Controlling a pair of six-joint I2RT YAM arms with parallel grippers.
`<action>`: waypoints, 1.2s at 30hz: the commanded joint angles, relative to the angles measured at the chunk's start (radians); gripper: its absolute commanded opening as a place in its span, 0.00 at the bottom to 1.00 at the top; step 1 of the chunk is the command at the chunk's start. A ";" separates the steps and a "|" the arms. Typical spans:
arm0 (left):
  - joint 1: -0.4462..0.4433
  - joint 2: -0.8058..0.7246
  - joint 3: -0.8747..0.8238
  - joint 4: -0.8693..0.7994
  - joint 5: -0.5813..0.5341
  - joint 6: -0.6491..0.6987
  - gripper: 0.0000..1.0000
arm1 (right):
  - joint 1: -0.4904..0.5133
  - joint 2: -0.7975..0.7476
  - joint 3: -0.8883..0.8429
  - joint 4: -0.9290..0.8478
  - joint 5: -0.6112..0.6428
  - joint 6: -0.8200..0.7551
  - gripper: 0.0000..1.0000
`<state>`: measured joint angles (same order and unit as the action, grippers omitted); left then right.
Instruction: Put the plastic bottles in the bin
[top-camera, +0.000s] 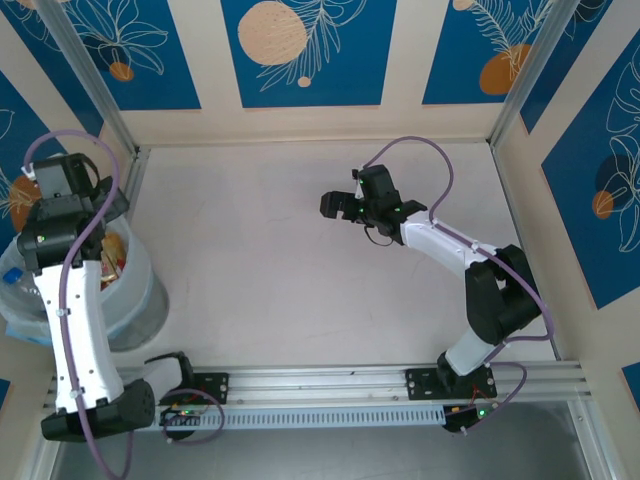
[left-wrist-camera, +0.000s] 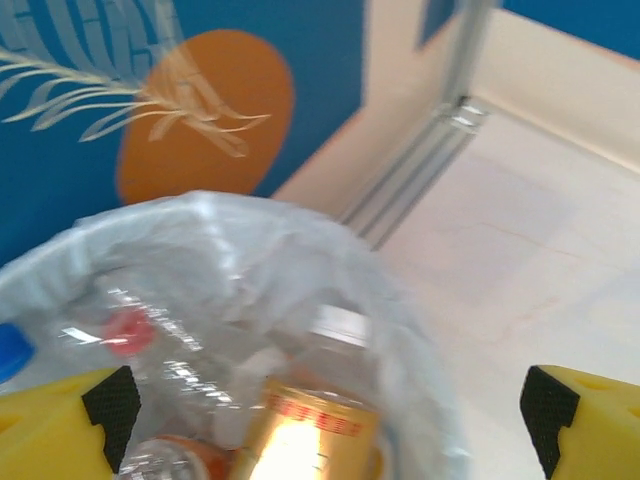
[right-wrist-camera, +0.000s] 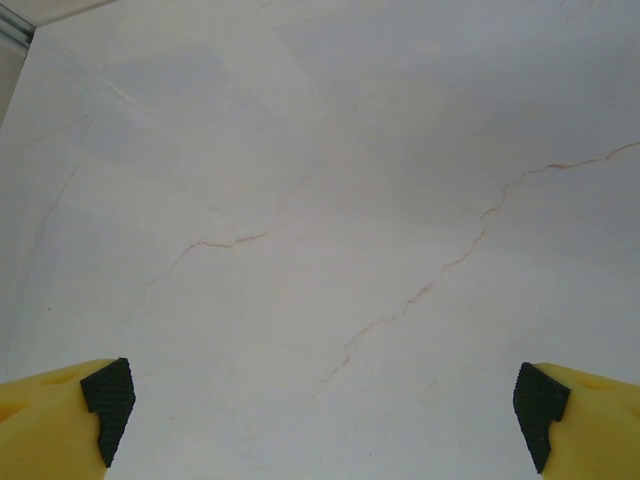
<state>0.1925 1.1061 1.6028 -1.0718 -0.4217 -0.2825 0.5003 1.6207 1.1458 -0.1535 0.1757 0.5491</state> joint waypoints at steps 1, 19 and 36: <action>-0.121 -0.009 0.003 0.069 0.020 0.003 0.99 | 0.011 -0.021 0.016 -0.015 0.035 -0.016 1.00; -0.512 0.090 -0.324 0.641 0.200 0.116 0.99 | -0.058 -0.313 -0.236 0.098 0.146 -0.070 0.99; -0.309 0.132 -0.938 1.219 0.176 0.207 0.99 | -0.408 -0.481 -0.562 0.278 0.101 -0.190 0.99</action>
<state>-0.1490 1.2236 0.7185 -0.0265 -0.2920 -0.0780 0.1303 1.1526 0.6209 0.0460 0.2890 0.4057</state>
